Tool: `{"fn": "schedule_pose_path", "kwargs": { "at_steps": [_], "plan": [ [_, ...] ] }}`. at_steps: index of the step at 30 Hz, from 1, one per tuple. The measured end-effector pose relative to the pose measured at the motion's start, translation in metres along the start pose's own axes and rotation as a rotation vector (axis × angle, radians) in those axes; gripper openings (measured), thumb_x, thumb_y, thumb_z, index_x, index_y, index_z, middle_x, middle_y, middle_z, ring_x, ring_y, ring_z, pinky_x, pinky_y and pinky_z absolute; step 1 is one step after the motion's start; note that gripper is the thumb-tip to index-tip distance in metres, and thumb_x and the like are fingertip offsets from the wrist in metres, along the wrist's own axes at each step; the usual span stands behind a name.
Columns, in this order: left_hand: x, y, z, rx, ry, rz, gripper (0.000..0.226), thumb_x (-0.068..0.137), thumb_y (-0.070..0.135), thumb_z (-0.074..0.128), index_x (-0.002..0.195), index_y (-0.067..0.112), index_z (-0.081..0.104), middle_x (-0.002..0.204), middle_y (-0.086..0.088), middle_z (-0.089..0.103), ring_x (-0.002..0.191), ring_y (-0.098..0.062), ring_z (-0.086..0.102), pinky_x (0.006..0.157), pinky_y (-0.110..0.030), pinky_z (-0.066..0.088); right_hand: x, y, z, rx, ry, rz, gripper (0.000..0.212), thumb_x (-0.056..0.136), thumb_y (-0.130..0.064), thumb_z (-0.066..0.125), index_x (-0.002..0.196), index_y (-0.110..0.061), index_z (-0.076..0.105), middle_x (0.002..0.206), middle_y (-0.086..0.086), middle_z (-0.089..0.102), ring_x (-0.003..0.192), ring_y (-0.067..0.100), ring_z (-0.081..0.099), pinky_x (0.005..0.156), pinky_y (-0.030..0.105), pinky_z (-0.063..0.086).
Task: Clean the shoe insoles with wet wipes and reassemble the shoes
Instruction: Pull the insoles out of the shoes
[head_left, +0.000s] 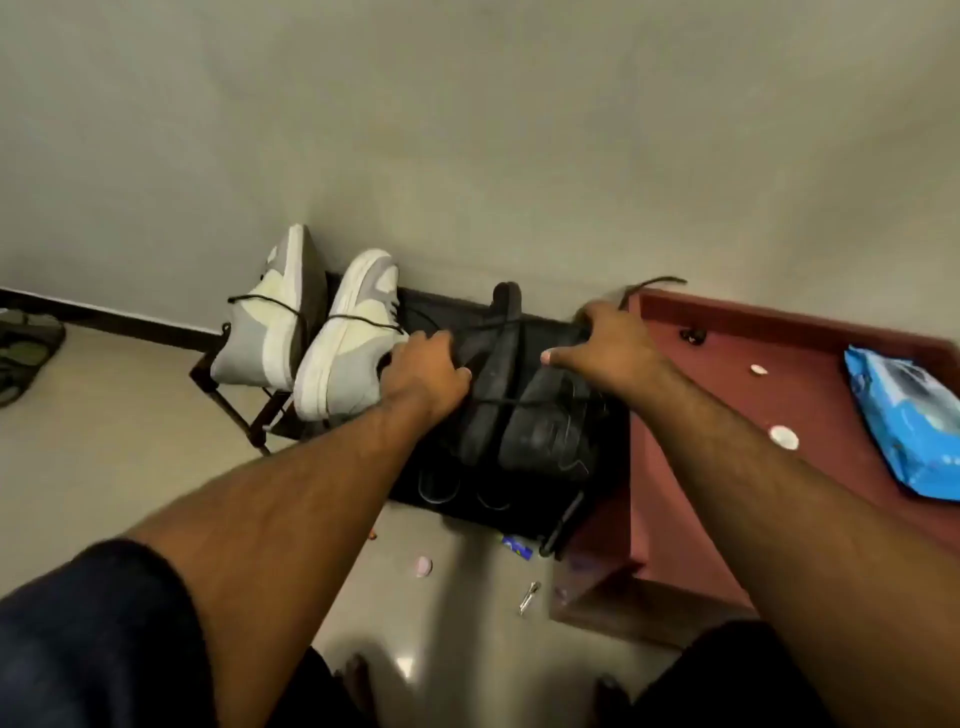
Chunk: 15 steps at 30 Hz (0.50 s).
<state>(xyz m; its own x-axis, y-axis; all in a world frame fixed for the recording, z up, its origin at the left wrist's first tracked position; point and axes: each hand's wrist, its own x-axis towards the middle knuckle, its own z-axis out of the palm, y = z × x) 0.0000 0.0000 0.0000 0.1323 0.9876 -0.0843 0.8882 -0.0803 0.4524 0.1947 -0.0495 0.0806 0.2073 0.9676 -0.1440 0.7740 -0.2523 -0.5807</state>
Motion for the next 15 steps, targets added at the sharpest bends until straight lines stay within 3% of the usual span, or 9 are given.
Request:
{"fn": "schedule_pose_path", "kwargs": {
  "at_steps": [2,6,8,11,13,15],
  "plan": [
    [-0.021,-0.006,0.011,-0.120,-0.047,-0.189,0.063,0.093,0.048,0.053,0.145,0.015,0.041,0.141,-0.019,0.048,0.129,-0.041,0.045,0.107,-0.047,0.040,-0.025,0.019,0.021,0.195,0.006,0.168,0.050,0.076,-0.037,0.077,0.117,-0.016,0.055,0.103,0.001,0.058,0.092,0.021,0.060,0.077,0.034,0.052],
    [-0.054,-0.013,0.025,-0.494,-0.053,-0.406,0.072,0.092,0.053,0.057,0.147,0.011,0.038,0.146,-0.017,0.046,0.130,-0.041,0.047,0.107,-0.048,0.041,-0.062,0.050,0.072,0.571,0.023,0.351,0.057,0.075,-0.026,0.077,0.124,-0.016,0.049,0.113,0.005,0.063,0.097,0.024,0.063,0.084,0.040,0.056],
    [-0.060,-0.009,0.020,-0.740,-0.021,-0.468,0.070,0.093,0.050,0.059,0.149,0.015,0.036,0.145,-0.012,0.048,0.126,-0.041,0.050,0.098,-0.050,0.048,-0.059,0.053,0.081,0.755,0.056,0.410,0.056,0.078,-0.020,0.076,0.123,-0.016,0.043,0.114,0.003,0.061,0.098,0.024,0.061,0.074,0.037,0.055],
    [-0.068,-0.006,0.022,-1.215,-0.051,-0.595,0.073,0.097,0.040,0.060,0.156,0.025,0.019,0.149,-0.009,0.043,0.121,-0.045,0.054,0.085,-0.052,0.054,-0.062,0.060,0.089,0.923,0.017,0.428,0.036,0.083,-0.008,0.072,0.109,-0.016,0.049,0.105,0.002,0.064,0.091,0.020,0.062,0.063,0.027,0.049],
    [-0.067,-0.012,0.035,-1.306,0.121,-0.630,0.068,0.095,0.027,0.066,0.151,0.027,0.028,0.147,-0.005,0.044,0.115,-0.041,0.059,0.073,-0.045,0.058,-0.060,0.066,0.093,0.893,-0.052,0.369,0.027,0.083,-0.006,0.072,0.107,-0.013,0.060,0.099,0.001,0.069,0.081,0.012,0.066,0.058,0.021,0.050],
    [-0.068,-0.014,0.053,-1.343,0.282,-0.672,0.050,0.091,0.024,0.071,0.132,0.029,0.043,0.139,-0.006,0.052,0.108,-0.037,0.063,0.054,-0.037,0.057,-0.054,0.067,0.091,0.848,-0.100,0.294,0.022,0.084,-0.009,0.072,0.105,-0.012,0.064,0.092,-0.003,0.070,0.072,0.003,0.066,0.050,0.012,0.047]
  ]
}}
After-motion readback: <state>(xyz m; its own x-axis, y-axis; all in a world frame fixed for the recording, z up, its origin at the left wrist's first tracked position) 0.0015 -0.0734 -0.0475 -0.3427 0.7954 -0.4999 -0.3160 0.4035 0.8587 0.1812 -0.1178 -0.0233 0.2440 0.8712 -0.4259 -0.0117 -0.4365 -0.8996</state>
